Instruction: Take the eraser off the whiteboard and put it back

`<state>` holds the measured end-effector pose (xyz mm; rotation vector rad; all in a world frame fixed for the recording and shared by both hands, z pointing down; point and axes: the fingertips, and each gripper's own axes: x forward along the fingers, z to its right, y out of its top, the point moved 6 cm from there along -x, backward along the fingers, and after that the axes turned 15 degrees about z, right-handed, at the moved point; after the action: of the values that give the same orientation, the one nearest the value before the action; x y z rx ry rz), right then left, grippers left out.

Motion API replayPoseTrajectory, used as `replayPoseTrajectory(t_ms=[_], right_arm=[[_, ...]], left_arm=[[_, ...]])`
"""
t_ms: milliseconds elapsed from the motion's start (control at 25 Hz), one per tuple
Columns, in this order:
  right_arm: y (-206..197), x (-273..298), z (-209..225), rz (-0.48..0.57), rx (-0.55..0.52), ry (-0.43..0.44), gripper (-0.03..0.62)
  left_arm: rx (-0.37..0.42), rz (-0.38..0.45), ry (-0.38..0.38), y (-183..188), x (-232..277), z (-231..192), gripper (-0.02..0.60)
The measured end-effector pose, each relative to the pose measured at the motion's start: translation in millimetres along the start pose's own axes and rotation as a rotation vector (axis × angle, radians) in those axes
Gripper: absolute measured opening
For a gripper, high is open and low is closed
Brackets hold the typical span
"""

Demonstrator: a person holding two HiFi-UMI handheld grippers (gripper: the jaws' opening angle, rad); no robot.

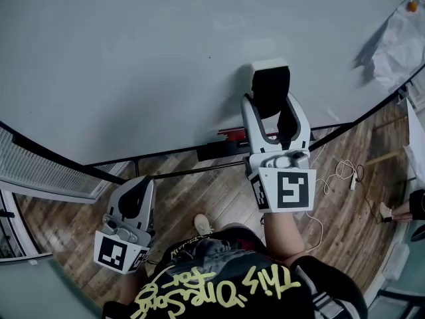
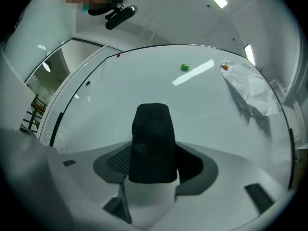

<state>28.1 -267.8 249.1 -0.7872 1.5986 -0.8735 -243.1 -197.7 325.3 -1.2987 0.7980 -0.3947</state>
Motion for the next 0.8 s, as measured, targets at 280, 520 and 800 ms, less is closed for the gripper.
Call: replayPoseTrajectory(t_ms=[280,520,800], right_arm=[[14,-23,20,0.004,0.023,0.009,0.261],[28,-52,36,0.002,0.045,0.024,0.261],[46,-90,51,0.011,0.084,0.045,0.261]], left_arm=[[0.015,0.003,0.012,8,5,19,0.008],[0.025,0.006,0.005,14,5,47,0.008],[0.038,0.006,0.006,20,-1,87,0.008]])
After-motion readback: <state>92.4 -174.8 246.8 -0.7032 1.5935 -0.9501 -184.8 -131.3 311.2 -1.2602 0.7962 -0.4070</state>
